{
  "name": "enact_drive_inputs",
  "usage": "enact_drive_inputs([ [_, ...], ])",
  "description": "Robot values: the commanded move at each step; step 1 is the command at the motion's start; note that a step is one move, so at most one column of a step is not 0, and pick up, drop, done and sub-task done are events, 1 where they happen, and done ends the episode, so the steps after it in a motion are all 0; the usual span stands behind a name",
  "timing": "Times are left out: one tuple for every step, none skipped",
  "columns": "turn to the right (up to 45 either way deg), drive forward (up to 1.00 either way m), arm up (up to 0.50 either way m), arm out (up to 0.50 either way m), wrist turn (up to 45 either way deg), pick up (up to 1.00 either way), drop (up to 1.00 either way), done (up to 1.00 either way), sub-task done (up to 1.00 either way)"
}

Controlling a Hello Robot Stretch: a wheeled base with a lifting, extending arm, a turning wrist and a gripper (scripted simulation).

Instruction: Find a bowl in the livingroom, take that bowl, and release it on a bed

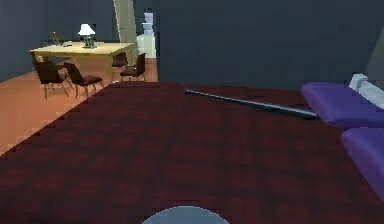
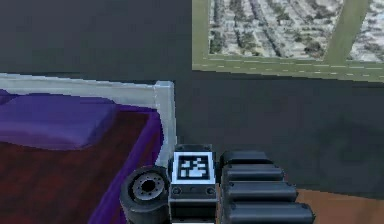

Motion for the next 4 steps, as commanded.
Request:
enact_drive_inputs([
  [45.0, 0.0, 0.0, 0.0, 0.0, 0.0, 0.0, 0.0, 0.0],
  [30.0, 0.0, 0.0, 0.0, 0.0, 0.0, 0.0, 0.0, 0.0],
  [0.0, 0.1, 0.0, 0.0, 0.0, 0.0, 0.0, 0.0, 0.0],
  [-45.0, 0.0, 0.0, 0.0, 0.0, 0.0, 0.0, 0.0, 0.0],
])
